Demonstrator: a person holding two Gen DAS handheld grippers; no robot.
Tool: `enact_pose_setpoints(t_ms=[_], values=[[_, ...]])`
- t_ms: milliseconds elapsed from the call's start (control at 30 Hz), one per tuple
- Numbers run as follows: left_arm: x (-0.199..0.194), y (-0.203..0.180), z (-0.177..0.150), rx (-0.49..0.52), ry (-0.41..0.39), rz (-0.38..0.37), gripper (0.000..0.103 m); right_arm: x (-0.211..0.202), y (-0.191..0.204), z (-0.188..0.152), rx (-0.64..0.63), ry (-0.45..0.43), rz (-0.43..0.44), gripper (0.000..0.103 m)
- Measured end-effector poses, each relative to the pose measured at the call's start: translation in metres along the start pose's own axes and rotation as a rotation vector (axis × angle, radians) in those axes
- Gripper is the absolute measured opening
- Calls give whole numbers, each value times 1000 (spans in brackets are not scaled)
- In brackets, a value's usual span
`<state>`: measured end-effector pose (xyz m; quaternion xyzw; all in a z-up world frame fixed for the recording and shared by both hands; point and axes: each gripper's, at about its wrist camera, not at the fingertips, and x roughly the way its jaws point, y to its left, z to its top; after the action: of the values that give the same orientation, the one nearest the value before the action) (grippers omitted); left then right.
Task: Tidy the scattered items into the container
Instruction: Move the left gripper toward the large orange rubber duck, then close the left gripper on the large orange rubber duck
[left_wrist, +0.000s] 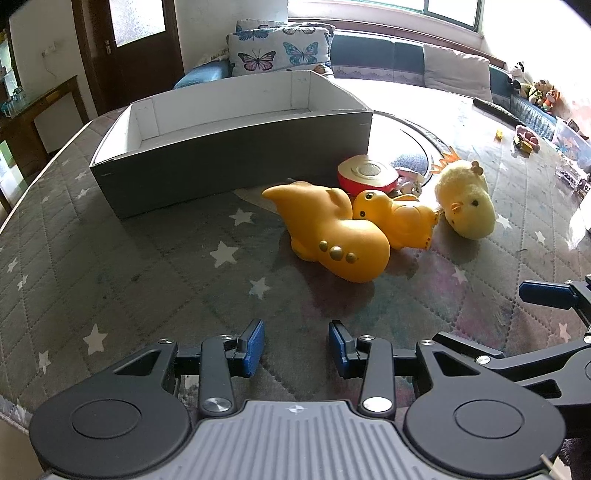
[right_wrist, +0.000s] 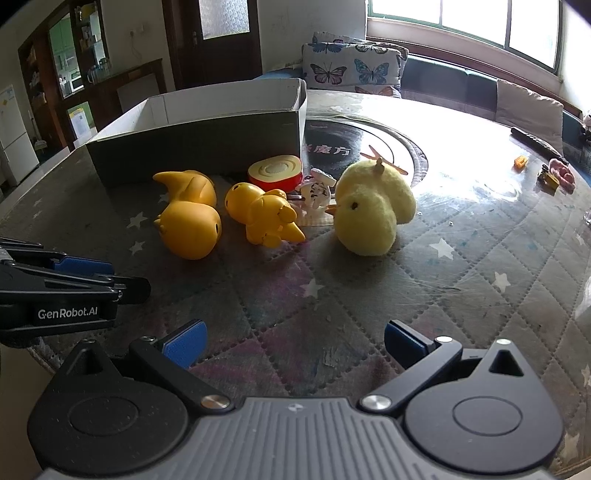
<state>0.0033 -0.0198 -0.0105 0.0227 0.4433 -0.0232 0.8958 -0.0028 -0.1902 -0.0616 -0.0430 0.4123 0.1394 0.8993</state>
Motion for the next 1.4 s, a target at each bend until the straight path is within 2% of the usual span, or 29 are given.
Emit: enact_pose_setpoints(t_ms=[733,1400], values=[[4,2,9,0,8,-2,41,5,3,8,-16,-15,2,103],[11,17,31,-29,1,5,41,15,6,29,-18,-33,62,103]])
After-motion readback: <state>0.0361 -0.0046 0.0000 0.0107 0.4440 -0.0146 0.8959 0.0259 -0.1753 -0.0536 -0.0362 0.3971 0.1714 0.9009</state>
